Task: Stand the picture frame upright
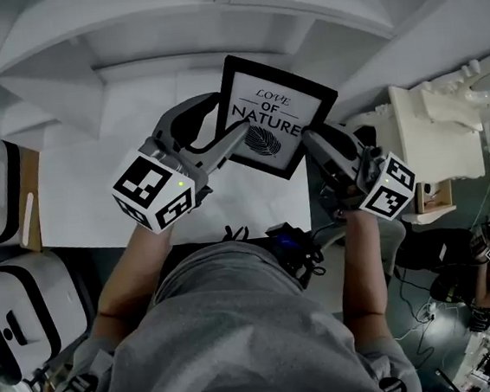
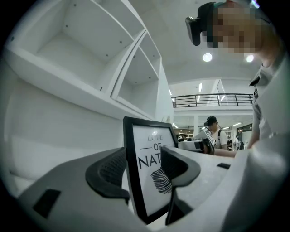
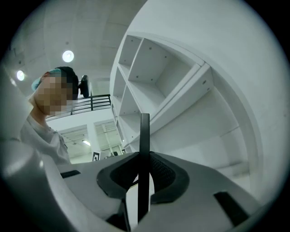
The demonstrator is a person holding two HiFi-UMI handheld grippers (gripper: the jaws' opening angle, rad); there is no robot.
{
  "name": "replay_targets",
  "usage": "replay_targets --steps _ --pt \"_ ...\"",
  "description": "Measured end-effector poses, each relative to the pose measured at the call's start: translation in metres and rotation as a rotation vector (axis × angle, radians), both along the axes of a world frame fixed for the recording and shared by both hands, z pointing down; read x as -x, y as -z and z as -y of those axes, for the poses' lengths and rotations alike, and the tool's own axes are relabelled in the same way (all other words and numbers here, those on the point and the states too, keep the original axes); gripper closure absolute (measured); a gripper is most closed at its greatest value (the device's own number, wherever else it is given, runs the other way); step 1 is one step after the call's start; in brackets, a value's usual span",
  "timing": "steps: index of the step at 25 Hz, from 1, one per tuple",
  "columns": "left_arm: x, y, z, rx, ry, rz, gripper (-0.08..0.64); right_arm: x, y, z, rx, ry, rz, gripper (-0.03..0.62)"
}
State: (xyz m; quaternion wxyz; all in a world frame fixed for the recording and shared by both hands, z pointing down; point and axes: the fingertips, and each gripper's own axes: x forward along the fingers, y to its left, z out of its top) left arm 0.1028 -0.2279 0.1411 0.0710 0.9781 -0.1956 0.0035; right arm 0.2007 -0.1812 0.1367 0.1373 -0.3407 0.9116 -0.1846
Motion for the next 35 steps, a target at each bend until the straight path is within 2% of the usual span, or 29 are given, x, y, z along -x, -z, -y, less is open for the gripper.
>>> replay_targets --steps 12,20,24,28,35 --pt "0.007 0.017 -0.012 -0.239 -0.018 -0.069 0.331 0.006 0.019 -0.012 -0.261 -0.086 -0.134 0.509" --pt "0.011 0.024 -0.018 -0.342 0.018 -0.121 0.331 0.008 0.025 -0.019 -0.396 -0.083 -0.129 0.509" --pt "0.012 0.026 -0.018 -0.356 0.038 -0.121 0.331 0.007 0.028 -0.02 -0.42 -0.078 -0.088 0.509" --pt "0.013 0.02 -0.011 -0.365 0.088 -0.072 0.348 0.005 0.032 -0.021 -0.44 -0.092 -0.056 0.511" --pt "0.021 0.04 -0.021 -0.37 0.117 -0.093 0.42 0.012 0.056 -0.029 -0.457 -0.146 -0.079 0.511"
